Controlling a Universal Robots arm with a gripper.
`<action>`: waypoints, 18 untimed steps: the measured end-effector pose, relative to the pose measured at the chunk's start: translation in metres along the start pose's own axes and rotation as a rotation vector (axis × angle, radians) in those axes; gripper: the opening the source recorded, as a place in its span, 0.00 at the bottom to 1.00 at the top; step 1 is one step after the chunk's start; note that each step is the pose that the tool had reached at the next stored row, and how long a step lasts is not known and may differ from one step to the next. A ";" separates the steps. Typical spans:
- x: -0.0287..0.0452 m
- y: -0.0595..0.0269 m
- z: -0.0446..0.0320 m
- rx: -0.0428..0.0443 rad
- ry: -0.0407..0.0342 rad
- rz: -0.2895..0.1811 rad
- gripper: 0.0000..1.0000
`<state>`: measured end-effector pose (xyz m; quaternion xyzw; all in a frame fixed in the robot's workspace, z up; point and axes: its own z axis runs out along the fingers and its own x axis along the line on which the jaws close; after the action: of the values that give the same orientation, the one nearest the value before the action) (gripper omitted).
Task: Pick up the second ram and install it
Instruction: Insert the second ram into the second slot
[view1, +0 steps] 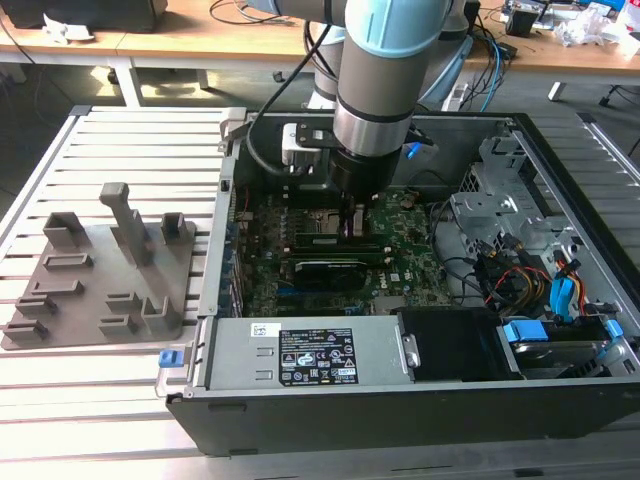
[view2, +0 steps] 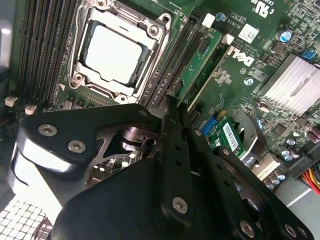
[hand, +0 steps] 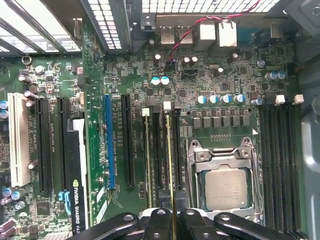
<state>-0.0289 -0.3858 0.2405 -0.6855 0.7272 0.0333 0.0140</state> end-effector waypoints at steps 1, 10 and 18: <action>0.0001 0.0003 0.0024 -0.0001 0.0002 0.000 0.14; -0.0014 0.0032 0.0149 0.0001 0.0000 0.000 0.14; -0.0015 0.0036 0.0190 0.0000 0.0002 0.000 0.14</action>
<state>-0.0329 -0.3828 0.2217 -0.6855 0.7272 0.0332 0.0140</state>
